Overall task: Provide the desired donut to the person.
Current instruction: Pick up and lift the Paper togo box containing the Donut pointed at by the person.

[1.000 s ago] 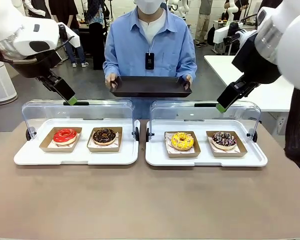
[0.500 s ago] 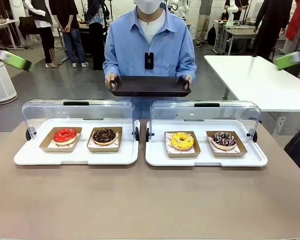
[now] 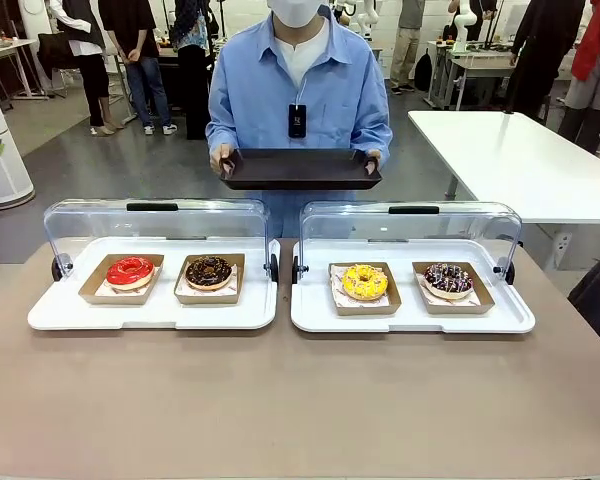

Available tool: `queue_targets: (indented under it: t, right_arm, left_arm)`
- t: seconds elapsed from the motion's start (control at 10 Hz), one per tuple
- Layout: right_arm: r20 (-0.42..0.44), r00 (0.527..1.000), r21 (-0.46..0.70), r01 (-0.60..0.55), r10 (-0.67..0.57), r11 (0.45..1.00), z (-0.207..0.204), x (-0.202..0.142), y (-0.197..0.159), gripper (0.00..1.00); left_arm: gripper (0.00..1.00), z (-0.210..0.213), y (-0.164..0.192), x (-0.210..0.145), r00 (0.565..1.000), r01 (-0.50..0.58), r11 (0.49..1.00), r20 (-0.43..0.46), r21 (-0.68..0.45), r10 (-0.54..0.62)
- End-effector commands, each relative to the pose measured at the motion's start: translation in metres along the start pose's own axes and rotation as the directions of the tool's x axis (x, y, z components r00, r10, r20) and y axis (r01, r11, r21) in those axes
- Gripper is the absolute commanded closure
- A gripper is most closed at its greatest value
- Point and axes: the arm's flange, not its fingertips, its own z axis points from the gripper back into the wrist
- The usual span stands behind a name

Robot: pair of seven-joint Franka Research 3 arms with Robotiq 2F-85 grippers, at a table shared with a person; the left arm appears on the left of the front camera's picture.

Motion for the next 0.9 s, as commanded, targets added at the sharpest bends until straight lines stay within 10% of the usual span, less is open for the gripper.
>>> queue_targets:
  t: [0.0,0.8]
  right_arm:
    - [-0.029,0.998,0.001,-0.062,0.062,0.998,0.003,-0.004,-0.024,0.00]
    - [-0.213,0.974,-0.123,-0.103,0.075,0.987,0.015,-0.026,-0.038,0.00]
  left_arm:
    - [0.00,0.002,0.004,-0.001,0.998,0.064,0.997,-0.015,0.040,-0.064]
    - [0.00,0.011,0.011,-0.027,0.981,0.044,0.990,-0.191,0.135,-0.018]
